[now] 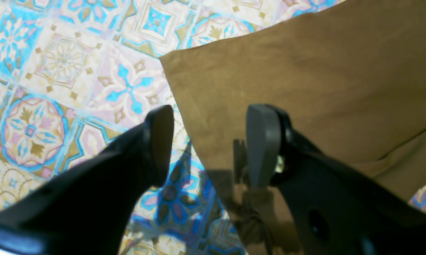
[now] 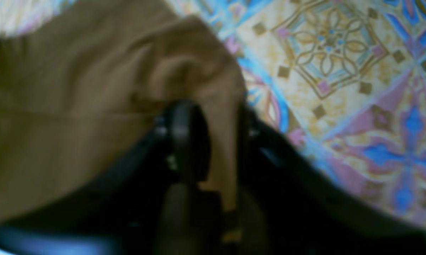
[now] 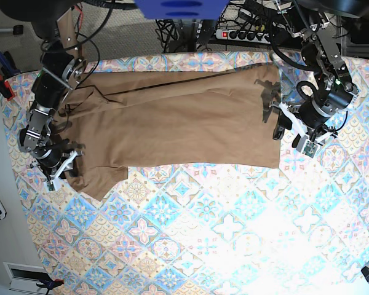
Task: Layout the t-shirt on the table in an organized manner, then fold the t-shirt properly
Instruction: 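Release the shirt and move both grippers to the shirt's hem corners, then grasp the hem corner with the right gripper and reposition the left gripper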
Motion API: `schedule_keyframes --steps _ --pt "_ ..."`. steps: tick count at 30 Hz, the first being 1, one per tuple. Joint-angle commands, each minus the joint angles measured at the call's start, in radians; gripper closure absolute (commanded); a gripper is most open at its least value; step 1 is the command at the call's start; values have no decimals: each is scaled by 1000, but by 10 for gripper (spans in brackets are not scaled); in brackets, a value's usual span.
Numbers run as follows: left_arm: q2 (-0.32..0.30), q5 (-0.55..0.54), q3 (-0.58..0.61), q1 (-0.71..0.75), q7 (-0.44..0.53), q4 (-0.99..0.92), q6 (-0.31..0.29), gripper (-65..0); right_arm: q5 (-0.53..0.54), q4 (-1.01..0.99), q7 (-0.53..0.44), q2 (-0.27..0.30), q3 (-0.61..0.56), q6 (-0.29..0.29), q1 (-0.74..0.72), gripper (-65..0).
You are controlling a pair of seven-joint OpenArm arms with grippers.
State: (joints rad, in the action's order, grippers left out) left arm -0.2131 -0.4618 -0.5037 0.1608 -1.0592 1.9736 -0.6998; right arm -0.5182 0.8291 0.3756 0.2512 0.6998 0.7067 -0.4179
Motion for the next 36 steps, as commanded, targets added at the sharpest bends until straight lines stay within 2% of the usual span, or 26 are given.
schedule_keyframes --steps 1,2,7,13,18,31,36 --pt "-10 -10 -3 -11 20 16 2 -320 -16 52 -7 21 7 -9 -23 -37" --pt "-10 -10 -3 -11 20 16 2 -320 -46 85 -3 20 10 -9 -23 0" --pt "-10 -10 0 -11 20 11 2 -320 -152 218 -2 -48 10 -9 43 0" --pt "-10 -9 3 -13 21 11 2 -320 -205 413 -5 -122 10 -9 129 0" --pt "-10 -9 3 -13 23 11 2 -320 -210 511 -3 -140 10 -9 201 0" --pt "-9 -9 3 -13 23 10 2 -320 -210 764 -3 -237 10 -9 380 0" --pt "-9 -9 4 -13 23 10 2 -320 -210 787 -3 -241 10 -9 403 0"
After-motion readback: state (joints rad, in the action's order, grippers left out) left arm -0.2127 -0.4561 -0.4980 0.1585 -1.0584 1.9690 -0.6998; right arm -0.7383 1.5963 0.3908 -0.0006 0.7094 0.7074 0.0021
